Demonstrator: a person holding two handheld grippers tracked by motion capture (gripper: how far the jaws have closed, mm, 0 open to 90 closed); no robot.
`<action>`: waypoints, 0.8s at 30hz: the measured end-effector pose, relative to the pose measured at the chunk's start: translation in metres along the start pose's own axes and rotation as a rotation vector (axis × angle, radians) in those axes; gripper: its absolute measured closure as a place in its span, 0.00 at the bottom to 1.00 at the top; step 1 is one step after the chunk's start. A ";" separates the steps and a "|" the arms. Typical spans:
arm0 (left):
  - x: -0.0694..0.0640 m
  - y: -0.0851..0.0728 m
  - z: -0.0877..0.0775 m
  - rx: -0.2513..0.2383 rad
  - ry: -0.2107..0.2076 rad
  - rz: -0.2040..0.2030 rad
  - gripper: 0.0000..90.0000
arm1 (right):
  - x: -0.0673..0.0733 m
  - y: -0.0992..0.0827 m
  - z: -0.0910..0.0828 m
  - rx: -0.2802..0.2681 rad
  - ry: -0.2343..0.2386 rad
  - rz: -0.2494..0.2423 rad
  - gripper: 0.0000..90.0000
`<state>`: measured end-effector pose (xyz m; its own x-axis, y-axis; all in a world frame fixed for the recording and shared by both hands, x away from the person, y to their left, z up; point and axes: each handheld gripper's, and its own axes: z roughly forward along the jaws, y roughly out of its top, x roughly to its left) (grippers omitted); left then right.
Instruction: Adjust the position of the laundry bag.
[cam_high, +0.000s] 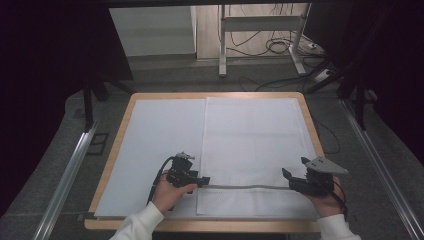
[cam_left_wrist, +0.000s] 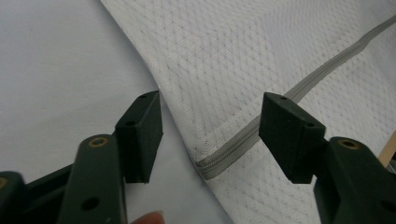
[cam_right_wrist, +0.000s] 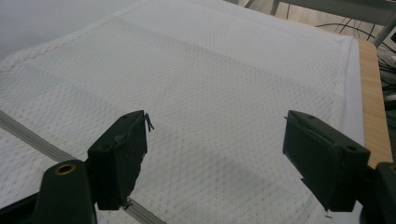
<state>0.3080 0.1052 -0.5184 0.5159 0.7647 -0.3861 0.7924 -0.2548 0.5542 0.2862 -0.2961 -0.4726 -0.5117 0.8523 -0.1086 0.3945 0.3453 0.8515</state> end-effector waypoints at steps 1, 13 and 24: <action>0.000 0.000 0.001 -0.002 -0.004 -0.005 0.48 | 0.000 0.000 0.000 0.000 0.000 -0.002 0.24; 0.002 -0.003 0.006 0.007 0.010 -0.018 0.54 | -0.002 0.002 -0.003 -0.010 -0.010 -0.002 0.24; -0.004 -0.002 0.013 0.001 0.038 0.037 0.81 | -0.012 0.002 -0.007 0.005 -0.074 0.007 0.26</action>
<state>0.3088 0.0945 -0.5274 0.5324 0.7766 -0.3369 0.7732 -0.2842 0.5669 0.2884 -0.3083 -0.4659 -0.4510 0.8814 -0.1404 0.4018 0.3409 0.8499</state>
